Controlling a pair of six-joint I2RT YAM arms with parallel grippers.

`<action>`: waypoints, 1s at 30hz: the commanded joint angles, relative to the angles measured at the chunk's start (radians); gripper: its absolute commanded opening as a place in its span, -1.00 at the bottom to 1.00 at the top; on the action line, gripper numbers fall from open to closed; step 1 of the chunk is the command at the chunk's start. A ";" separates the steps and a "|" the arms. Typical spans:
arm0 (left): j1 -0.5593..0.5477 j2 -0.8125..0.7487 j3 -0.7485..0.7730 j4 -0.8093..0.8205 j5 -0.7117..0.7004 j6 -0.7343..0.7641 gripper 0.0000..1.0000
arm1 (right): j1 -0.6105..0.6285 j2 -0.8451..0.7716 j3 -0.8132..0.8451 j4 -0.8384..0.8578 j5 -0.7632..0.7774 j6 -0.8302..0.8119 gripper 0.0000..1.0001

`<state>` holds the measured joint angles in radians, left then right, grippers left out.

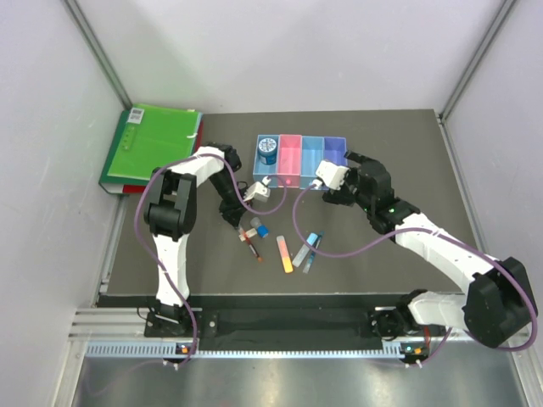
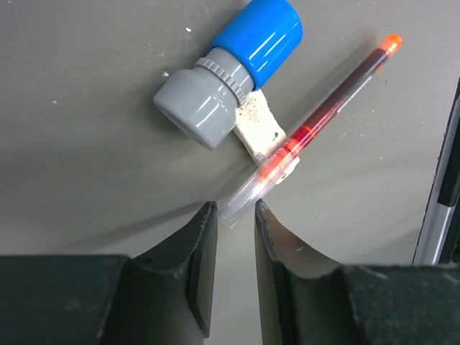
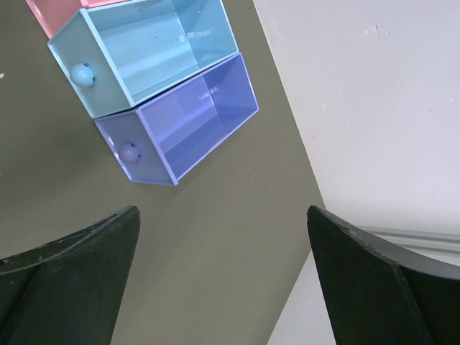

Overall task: Sort the stationery into containers
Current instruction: Pick up the pen from the center of the board.

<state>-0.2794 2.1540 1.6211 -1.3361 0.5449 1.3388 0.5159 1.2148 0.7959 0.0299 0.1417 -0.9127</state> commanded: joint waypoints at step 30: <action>-0.010 -0.192 0.195 -0.172 0.050 -0.029 -1.00 | -0.010 -0.057 -0.055 0.123 0.064 -0.023 0.99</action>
<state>-0.2890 2.0350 1.7477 -1.3369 0.5598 1.3067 0.5156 1.1912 0.7567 0.0704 0.1661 -0.9333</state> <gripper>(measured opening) 0.196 0.996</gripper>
